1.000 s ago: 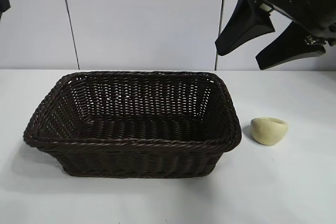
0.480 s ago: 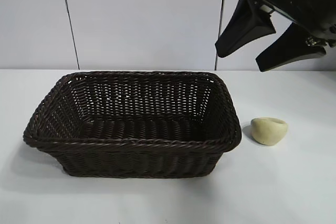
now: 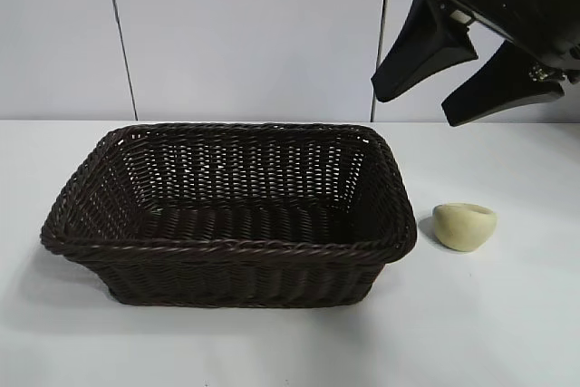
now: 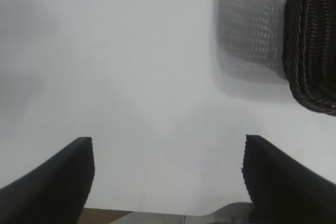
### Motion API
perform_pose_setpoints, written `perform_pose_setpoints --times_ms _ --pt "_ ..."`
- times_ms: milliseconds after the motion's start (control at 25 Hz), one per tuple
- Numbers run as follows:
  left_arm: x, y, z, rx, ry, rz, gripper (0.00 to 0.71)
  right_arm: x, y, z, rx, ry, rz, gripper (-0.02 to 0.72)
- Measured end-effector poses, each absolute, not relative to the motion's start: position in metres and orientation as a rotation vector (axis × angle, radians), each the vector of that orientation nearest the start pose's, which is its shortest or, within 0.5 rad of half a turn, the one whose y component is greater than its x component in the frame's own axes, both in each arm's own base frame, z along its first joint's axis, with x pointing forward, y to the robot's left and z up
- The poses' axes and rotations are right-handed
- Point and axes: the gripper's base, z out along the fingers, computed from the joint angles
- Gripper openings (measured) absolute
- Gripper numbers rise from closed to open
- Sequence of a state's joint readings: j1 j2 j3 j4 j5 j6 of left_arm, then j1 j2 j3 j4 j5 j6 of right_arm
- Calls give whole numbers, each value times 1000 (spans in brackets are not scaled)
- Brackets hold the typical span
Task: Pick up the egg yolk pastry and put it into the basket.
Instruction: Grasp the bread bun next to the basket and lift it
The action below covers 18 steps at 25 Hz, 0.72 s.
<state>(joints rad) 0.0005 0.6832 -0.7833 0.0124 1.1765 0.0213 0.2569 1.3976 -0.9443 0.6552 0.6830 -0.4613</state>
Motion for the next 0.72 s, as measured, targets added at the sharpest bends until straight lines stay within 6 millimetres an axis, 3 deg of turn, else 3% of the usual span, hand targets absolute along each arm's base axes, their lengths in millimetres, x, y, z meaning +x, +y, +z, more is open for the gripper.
perform_pose_setpoints --times_ms 320,720 --pt "56 1 264 27 2524 25 568 263 105 271 -390 2488 632 555" --pt "46 1 262 27 2468 25 568 263 105 271 -389 2486 631 555"
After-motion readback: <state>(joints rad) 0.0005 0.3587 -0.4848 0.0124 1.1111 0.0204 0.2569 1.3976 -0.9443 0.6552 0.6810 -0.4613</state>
